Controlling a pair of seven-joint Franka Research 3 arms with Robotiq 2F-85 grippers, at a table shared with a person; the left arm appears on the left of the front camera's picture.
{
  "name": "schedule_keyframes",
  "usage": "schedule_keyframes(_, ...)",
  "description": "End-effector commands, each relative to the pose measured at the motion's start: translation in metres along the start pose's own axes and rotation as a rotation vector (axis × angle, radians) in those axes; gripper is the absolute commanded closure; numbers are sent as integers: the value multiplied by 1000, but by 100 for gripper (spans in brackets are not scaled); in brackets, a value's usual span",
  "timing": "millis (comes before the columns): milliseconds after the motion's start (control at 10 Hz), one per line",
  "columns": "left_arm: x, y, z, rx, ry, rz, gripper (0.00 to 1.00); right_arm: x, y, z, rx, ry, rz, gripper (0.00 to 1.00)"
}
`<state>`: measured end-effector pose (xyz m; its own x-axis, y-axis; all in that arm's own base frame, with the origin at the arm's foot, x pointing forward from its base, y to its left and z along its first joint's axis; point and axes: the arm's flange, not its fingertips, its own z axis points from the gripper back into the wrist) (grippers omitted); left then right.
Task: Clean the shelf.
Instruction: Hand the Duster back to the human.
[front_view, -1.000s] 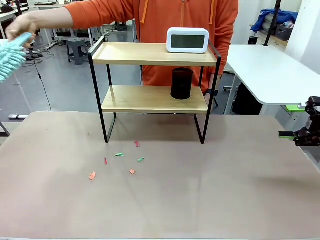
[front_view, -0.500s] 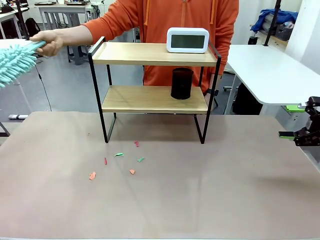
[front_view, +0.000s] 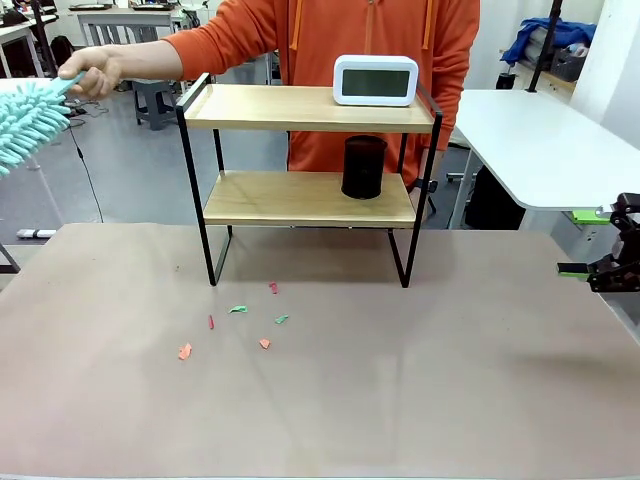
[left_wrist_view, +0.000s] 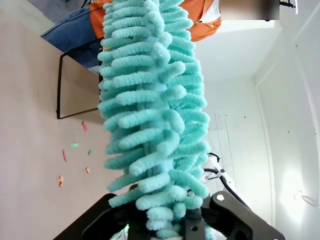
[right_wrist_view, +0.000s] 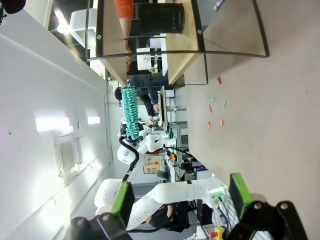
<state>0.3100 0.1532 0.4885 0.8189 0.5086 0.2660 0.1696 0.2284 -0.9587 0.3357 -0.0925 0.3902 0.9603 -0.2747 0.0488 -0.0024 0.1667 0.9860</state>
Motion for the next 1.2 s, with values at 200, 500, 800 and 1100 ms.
schedule_keyframes(200, -1, -3, -3, 12, 6, 1, 73, 2, 3, 3, -3, 11, 8, 0)
schedule_keyframes(500, -3, -3, -2, 2, 31, -3, 0, 2, 3, 3, -3, 11, 8, 0)
schedule_keyframes(800, -10, 9, -10, -25, 40, 7, 0, 2, 3, 3, -3, 11, 8, 0)
schedule_keyframes(1100, -33, 59, -50, -76, 141, 70, 0, -5, 22, 1, -24, -20, 61, 0)
